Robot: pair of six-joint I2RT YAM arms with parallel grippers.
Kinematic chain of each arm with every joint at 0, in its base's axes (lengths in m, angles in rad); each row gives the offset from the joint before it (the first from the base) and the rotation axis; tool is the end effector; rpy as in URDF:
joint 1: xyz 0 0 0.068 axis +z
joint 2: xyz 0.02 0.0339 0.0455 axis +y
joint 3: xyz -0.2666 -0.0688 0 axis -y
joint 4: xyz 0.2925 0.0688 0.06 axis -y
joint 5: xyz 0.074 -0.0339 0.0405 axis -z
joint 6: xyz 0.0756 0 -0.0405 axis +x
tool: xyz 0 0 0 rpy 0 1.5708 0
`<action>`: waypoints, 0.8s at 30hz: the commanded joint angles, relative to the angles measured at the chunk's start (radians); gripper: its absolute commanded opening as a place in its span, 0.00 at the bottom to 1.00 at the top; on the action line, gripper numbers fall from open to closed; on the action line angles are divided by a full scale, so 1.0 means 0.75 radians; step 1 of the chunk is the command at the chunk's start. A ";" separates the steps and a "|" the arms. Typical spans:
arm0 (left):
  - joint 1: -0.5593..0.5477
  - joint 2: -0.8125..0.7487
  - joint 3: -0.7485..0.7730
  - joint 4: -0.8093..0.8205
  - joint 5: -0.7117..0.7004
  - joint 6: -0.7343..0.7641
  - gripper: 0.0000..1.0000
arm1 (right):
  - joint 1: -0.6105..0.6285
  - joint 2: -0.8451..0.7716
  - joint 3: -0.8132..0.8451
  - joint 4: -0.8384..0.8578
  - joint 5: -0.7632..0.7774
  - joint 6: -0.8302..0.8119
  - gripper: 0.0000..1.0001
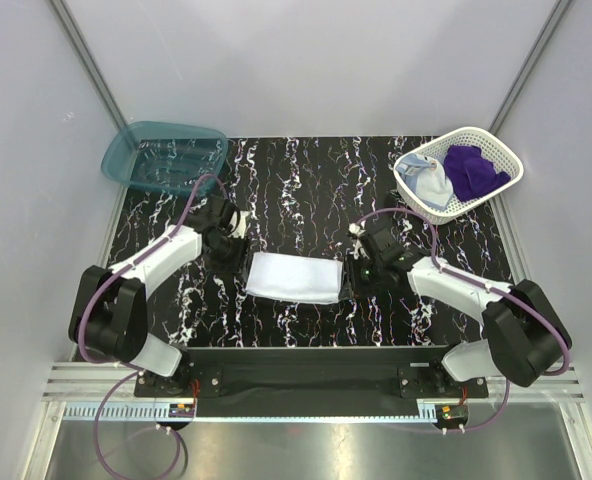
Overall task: Fold and stack the towels
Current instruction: Fold the towel
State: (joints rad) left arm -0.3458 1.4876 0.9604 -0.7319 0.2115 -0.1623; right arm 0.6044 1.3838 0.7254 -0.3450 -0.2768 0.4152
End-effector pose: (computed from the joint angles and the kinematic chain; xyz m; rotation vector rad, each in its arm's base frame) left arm 0.3015 -0.1255 0.1431 0.3101 2.8489 -0.4075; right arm 0.2494 0.1973 0.1202 -0.3630 2.6684 0.7100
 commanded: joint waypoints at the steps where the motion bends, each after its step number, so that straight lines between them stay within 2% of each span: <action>1: -0.046 -0.038 0.116 -0.055 -0.112 -0.066 0.48 | 0.010 -0.057 0.068 -0.094 0.068 0.078 0.35; 6: -0.142 -0.024 0.123 0.061 0.004 -0.180 0.48 | 0.010 -0.031 0.153 -0.149 0.113 0.193 0.30; 10: -0.169 0.035 0.074 0.155 0.062 -0.231 0.47 | 0.026 0.008 0.152 -0.017 0.036 0.242 0.30; 14: -0.169 0.103 0.023 0.211 -0.032 -0.299 0.48 | 0.031 0.059 0.062 0.208 -0.085 0.299 0.30; 16: -0.169 0.127 0.002 0.231 -0.053 -0.332 0.47 | 0.031 0.102 -0.012 0.298 -0.075 0.307 0.29; 21: -0.169 0.178 0.002 0.227 -0.118 -0.389 0.48 | 0.031 0.161 -0.088 0.339 0.003 0.285 0.27; 24: -0.169 0.130 0.055 0.172 -0.135 -0.399 0.51 | 0.031 0.143 -0.082 0.299 0.019 0.267 0.27</action>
State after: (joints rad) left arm -0.4740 1.6222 0.9527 -0.6014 0.1638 -0.4282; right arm 0.6212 1.4990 0.6643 -0.1284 -0.3069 0.6327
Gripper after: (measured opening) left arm 0.495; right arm 0.269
